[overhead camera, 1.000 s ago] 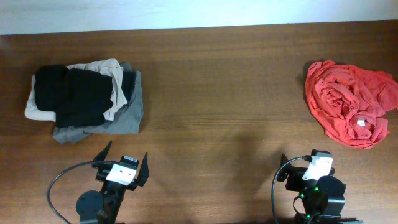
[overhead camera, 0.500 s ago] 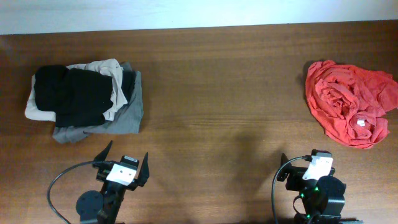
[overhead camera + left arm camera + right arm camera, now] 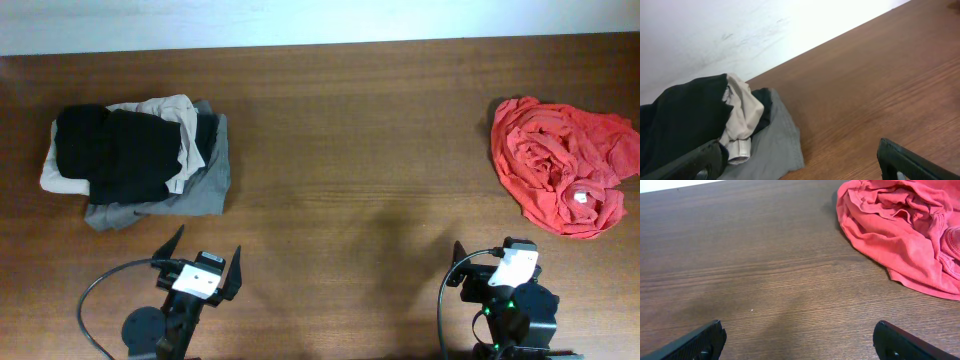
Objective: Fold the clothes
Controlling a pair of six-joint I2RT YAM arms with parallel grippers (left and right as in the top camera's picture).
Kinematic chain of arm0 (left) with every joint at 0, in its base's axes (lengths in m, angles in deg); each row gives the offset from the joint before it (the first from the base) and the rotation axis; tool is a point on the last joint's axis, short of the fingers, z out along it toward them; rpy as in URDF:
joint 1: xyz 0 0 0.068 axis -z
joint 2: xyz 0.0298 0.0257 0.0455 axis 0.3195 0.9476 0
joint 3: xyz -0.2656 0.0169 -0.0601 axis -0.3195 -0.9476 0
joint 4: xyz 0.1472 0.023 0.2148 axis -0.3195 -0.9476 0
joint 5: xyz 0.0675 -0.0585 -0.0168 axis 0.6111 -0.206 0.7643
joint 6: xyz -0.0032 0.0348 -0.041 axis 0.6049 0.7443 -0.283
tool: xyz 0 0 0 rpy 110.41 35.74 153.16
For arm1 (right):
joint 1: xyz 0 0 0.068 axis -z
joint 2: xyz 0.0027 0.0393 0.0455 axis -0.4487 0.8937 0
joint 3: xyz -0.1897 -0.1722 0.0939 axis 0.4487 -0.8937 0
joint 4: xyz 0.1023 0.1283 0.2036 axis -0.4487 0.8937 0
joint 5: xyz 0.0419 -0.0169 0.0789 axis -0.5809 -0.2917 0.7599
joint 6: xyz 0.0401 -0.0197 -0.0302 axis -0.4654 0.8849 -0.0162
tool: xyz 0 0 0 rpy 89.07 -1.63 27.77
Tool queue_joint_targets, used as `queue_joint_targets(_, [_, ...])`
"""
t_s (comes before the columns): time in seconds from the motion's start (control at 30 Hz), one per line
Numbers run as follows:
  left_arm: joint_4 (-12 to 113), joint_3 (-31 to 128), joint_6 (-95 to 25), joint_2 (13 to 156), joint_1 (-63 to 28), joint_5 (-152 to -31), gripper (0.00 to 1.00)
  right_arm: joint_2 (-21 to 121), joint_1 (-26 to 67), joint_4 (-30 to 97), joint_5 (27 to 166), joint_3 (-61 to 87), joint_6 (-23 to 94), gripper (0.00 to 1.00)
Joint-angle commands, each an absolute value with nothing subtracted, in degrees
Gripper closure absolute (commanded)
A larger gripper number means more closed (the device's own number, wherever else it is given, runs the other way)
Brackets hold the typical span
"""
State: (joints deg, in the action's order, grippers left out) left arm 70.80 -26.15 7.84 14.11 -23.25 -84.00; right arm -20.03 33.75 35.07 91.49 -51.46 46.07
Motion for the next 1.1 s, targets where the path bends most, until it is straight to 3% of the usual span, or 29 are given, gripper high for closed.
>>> queue_joint_targets(0.0, [71.04,-26.72,7.89,13.46,-23.52,-86.93,0.01,-20.53,33.82,34.72,94.55,-51.79,45.66,0.01])
queue_joint_targets(0.4, [71.69,-25.45,2.71,13.48,-23.52,-88.19,0.01,-20.51,33.82,32.73,100.96,-51.15,45.64,0.01])
queue_joint_targets(0.6, [71.28,-18.33,-0.66,17.22,-23.52,-87.39,0.01,-17.19,33.82,32.64,101.59,-46.04,39.71,0.01])
queue_joint_targets(0.8, [67.13,-4.52,-3.11,30.88,-23.52,-85.37,0.01,-2.96,33.8,33.47,103.65,-34.82,39.14,0.01])
queue_joint_targets(1.07, [46.6,23.24,-3.35,57.76,-23.52,-87.15,0.01,24.93,33.82,44.12,106.73,-10.26,39.19,0.01])
